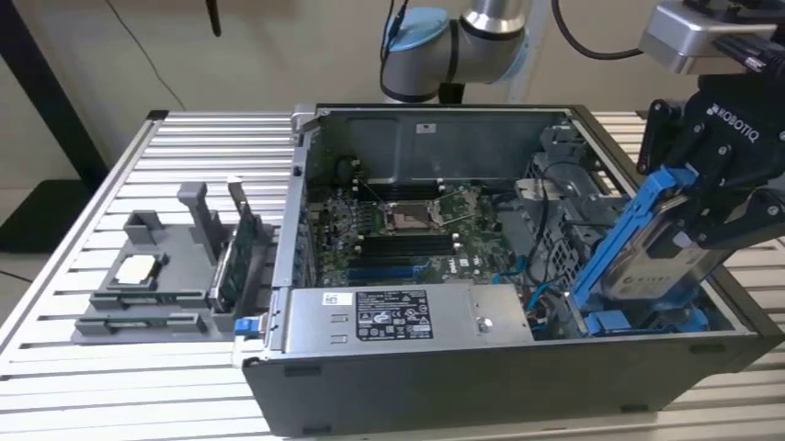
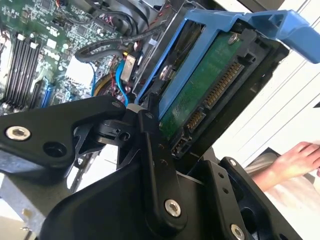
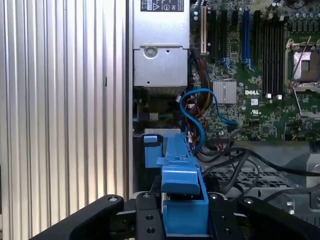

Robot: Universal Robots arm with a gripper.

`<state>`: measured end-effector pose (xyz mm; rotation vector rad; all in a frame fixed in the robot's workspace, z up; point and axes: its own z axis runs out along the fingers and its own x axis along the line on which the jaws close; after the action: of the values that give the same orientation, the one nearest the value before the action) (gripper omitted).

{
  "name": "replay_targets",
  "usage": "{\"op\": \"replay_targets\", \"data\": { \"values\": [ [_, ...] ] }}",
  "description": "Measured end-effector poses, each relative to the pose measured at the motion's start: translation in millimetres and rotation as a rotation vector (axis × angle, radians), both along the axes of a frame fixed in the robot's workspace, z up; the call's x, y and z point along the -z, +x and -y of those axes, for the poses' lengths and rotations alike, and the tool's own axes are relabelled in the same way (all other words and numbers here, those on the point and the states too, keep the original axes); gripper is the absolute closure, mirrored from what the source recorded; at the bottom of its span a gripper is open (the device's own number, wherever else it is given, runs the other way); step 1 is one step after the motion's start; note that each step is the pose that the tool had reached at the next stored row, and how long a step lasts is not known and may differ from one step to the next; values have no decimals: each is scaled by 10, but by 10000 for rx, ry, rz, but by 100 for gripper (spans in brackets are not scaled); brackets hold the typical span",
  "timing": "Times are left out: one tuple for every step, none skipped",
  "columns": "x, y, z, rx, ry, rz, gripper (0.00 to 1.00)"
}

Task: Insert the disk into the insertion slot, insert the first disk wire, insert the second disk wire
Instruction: 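Insert the disk into the insertion slot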

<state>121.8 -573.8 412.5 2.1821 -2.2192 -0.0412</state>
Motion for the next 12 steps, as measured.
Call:
{"op": "replay_targets", "data": {
  "values": [
    [6,4,0,-1,2,-1,67],
    [10,14,0,-3,4,-2,67],
    [11,22,0,-2,2,-2,67],
    [13,26,0,-2,1,-1,67],
    [17,26,-1,-3,5,-1,67],
    [23,26,-1,-3,9,-1,67],
    [28,26,-1,-6,11,-1,67],
    [38,26,-1,-8,12,-1,67],
    [52,28,-1,-12,13,1,67],
    [68,27,-1,-12,14,0,67],
    [85,27,-1,-13,16,-1,67],
    [103,28,-1,-13,20,-1,67]
  ]
}}
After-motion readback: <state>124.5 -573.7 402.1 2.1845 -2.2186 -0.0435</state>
